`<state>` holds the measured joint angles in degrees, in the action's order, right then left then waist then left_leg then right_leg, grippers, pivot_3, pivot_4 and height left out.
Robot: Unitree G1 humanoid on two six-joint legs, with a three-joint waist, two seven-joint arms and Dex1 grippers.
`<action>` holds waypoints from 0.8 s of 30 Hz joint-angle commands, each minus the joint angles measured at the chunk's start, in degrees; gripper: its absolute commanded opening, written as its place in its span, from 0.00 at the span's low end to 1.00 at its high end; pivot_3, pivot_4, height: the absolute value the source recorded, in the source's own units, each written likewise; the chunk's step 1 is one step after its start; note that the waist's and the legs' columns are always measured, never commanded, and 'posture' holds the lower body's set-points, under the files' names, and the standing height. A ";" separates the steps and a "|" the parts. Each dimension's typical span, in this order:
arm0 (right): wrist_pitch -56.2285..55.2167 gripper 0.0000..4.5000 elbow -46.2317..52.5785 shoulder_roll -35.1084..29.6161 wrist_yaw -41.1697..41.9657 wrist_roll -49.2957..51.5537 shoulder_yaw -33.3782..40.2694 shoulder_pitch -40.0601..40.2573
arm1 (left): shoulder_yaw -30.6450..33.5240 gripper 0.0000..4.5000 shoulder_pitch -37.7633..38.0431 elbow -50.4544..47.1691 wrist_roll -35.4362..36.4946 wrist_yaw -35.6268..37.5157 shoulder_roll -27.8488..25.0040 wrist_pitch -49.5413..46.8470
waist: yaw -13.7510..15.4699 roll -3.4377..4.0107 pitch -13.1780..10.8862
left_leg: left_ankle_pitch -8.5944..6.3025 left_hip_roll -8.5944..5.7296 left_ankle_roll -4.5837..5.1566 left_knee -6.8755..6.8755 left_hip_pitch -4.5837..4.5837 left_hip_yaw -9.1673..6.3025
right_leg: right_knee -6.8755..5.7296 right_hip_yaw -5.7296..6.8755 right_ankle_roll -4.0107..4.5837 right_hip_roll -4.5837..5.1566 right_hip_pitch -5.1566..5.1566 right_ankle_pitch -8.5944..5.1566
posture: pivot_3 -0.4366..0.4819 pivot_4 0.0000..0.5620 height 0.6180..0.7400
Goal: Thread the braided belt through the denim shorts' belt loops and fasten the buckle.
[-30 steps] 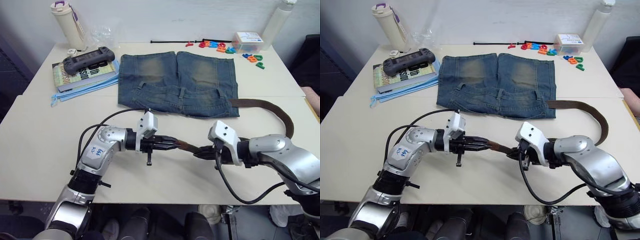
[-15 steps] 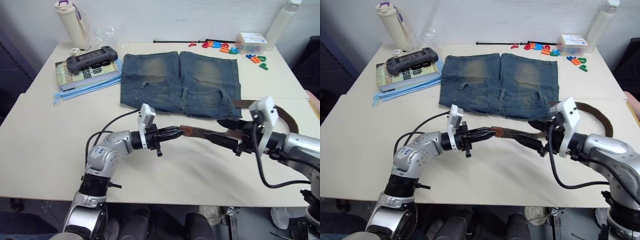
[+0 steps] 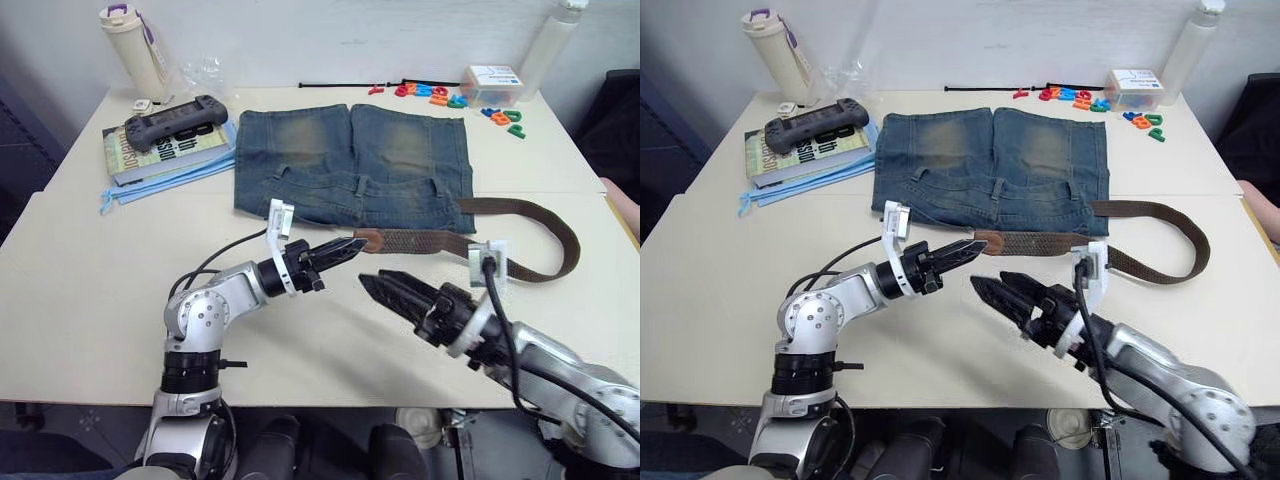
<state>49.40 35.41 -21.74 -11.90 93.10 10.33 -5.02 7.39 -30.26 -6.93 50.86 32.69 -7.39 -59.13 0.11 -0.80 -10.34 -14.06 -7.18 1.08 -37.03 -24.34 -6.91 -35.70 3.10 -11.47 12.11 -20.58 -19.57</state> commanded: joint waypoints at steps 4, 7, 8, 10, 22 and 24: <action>-12.71 0.98 -1.25 8.24 -2.55 3.03 1.32 -2.91 | 0.38 0.00 -0.68 -2.82 3.29 -0.38 -0.36 -0.29 | -0.31 0.01 0.00 | 0.01 0.04 -0.02 0.01 0.00 0.02 | -0.18 -0.06 0.00 -0.06 -0.04 0.00 | 0.48 0.27 0.79; -16.28 0.98 -1.63 9.69 -2.39 3.85 2.65 -2.82 | 0.34 0.00 -0.70 -2.71 3.46 -0.61 -0.46 -0.17 | -0.22 0.01 0.00 | 0.01 0.04 -0.02 0.03 0.03 0.01 | -0.19 -0.09 0.00 -0.09 -0.03 0.00 | 0.48 0.27 0.79; -16.86 0.98 -1.66 9.65 -2.34 4.05 2.78 -2.73 | 0.31 0.00 -0.71 -2.68 3.50 -0.67 -0.49 -0.11 | -0.20 0.02 0.00 | 0.01 0.03 -0.02 0.04 0.03 0.01 | -0.19 -0.12 0.00 -0.09 -0.04 0.00 | 0.48 0.27 0.79; -17.74 0.98 -1.71 9.62 -2.45 4.19 2.75 -2.52 | 0.30 0.00 -0.73 -2.62 3.59 -0.73 -0.55 -0.02 | -0.19 0.02 0.00 | 0.01 0.03 -0.02 0.05 0.03 0.01 | -0.18 -0.13 0.00 -0.09 -0.04 0.00 | 0.48 0.27 0.79; -19.23 0.98 -2.09 7.99 -1.52 1.84 1.89 0.22 | 2.88 0.00 -1.82 -1.19 6.11 -3.51 0.89 -0.13 | -0.23 0.04 -0.02 | -0.02 0.09 -0.07 0.09 0.08 0.02 | -0.15 -0.26 0.07 -0.19 -0.11 -0.04 | 0.48 0.27 0.79; -19.34 0.98 -2.14 7.83 -1.38 1.34 1.91 0.60 | 3.87 0.00 -1.95 -0.86 7.46 -4.58 1.39 -0.56 | -0.24 0.04 -0.02 | -0.03 0.09 -0.08 0.09 0.08 0.02 | -0.13 -0.27 0.08 -0.20 -0.11 -0.04 | 0.48 0.27 0.79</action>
<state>31.02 32.03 -13.38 -14.20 94.44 11.64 -4.70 10.24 -31.25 -7.53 55.97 28.55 -6.38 -59.54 -0.13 -0.75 -10.36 -14.09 -7.09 1.00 -36.93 -24.26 -6.89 -35.83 2.83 -11.39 11.91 -20.70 -19.61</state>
